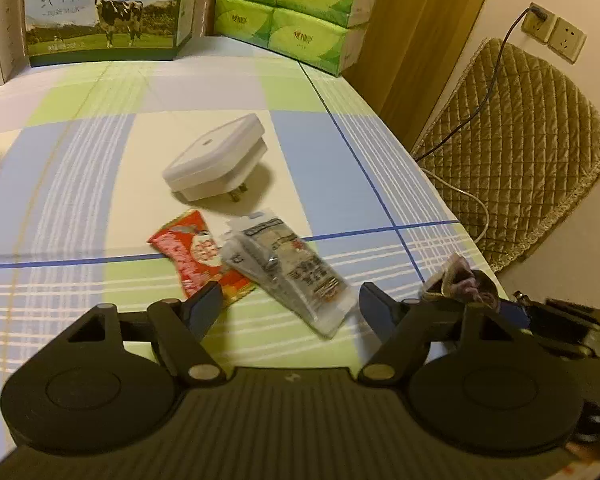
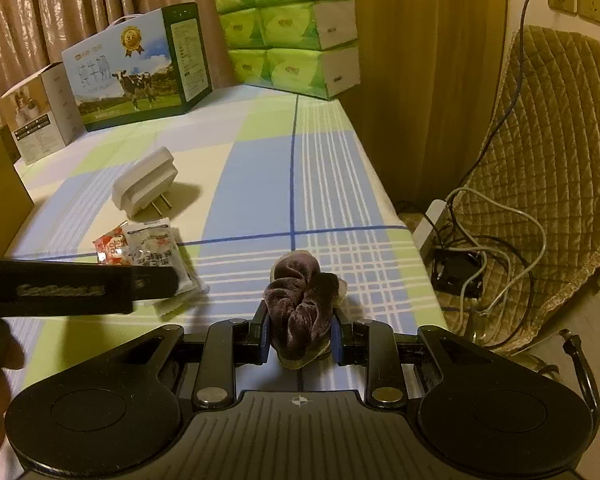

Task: Organize objects
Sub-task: 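Grasp the brown scrunchie with the right gripper while the left grasps the clear snack bag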

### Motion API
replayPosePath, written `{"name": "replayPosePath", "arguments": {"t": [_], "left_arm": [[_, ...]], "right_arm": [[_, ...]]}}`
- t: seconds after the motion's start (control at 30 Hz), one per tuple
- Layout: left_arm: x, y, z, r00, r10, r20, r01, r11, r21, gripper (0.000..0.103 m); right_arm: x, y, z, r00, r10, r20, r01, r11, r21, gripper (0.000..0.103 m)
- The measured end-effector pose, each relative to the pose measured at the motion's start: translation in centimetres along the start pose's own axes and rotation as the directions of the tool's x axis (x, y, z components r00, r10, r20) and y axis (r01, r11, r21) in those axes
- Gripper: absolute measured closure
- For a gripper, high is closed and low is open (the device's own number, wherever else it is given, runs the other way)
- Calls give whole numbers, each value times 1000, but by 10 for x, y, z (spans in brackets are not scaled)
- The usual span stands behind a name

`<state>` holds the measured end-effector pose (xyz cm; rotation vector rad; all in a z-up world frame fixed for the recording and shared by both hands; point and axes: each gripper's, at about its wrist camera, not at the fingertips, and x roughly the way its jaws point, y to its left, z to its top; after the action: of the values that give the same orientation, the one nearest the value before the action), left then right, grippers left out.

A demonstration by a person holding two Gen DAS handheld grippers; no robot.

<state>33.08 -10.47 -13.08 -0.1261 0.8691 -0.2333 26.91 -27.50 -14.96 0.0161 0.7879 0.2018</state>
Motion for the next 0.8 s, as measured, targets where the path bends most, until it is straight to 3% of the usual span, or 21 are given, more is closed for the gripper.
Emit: {"name": "replayPosePath", "arguments": {"t": [0.23,0.3,0.37,0.43,0.67,0.8], "left_arm": [[19,-15,8,999,53,-15,-52,999,14,33],[20,-17,9,997,81,-20,-80,996,36,42],[17,-17,7,996,91,-21,-89,993,74,65],[12,-13,2,996,87,-23,-83,990,117,70],[-28,3,-34,997,64,-32,-52,961,271,70],[-32,10,-38,997,81,-16,-74,964,256,65]], "right_arm": [[0,-1,0,1000,4,-4,-4,1000,0,78],[0,0,-1,1000,4,-6,-4,1000,-2,78],[-2,1,-2,1000,9,-5,-9,1000,0,78],[-5,2,-4,1000,16,-1,-16,1000,4,78],[-14,10,-3,999,51,9,-51,999,5,78],[-16,14,-3,998,56,6,-57,998,8,78]]}}
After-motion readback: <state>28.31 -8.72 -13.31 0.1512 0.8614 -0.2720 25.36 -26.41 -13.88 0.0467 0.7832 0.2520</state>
